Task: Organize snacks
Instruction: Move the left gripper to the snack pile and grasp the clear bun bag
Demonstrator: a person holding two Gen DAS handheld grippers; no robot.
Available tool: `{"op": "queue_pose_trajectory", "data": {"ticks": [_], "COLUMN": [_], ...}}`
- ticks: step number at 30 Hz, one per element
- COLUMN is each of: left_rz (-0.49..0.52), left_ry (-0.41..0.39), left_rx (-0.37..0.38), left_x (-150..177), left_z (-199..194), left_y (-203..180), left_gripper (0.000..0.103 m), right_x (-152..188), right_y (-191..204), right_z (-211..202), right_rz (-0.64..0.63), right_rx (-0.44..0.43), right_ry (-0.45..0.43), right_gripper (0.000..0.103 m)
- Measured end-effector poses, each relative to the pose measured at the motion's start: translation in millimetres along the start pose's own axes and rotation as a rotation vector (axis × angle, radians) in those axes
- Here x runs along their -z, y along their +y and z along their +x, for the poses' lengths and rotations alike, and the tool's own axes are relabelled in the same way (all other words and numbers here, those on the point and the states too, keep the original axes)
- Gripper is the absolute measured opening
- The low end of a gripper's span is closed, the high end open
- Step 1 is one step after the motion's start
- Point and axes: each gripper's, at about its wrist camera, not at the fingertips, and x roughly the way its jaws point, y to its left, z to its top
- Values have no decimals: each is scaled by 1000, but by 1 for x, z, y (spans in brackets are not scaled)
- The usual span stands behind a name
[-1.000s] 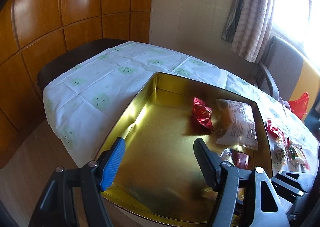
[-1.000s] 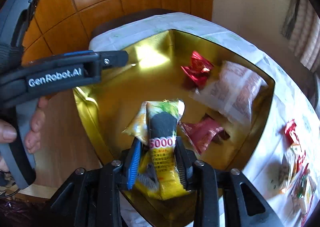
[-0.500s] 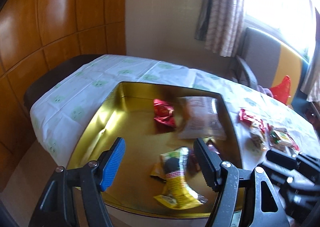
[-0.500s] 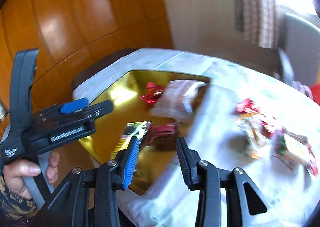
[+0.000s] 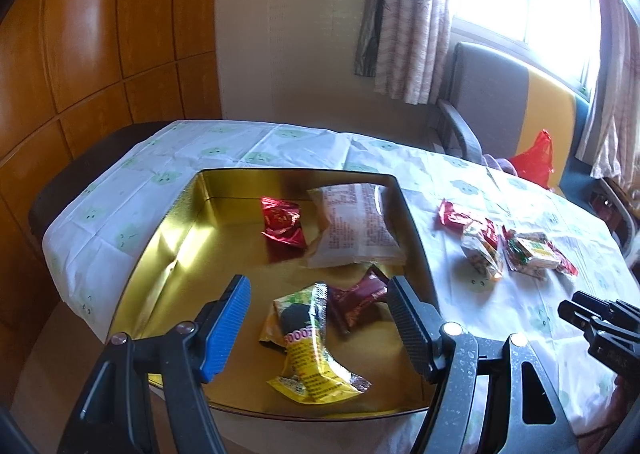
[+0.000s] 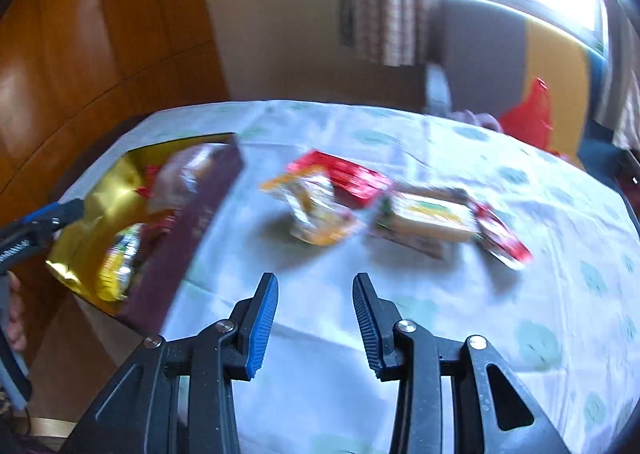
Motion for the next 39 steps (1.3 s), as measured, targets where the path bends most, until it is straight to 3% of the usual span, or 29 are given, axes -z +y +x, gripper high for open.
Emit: {"op": "queue_pose_trajectory", "data": {"ticks": [9,19,26,32,39], "left_rz": [56,178,209,174,72], "left_ry": [43,117,210,303,372], "left_rx": [58,204,278,304,213], "left_x": [2,-9,-21,-31,-43], "left_z": [7,16,46,88,156], "left_y": [-25,-84,-133,-165,-188], "left_gripper": [71,71,71,71,77], "right_x": [32,47,57,68,70], "right_y": [-59,-56,-58,-63,-64], "right_z": [4,12,15,18,18], "right_rz": [106,69,62,81,74], "right_rx": [99,82,58,44,19], "right_ry": [38,48,61,73,65], "right_gripper": [39,39,39,40,44]}}
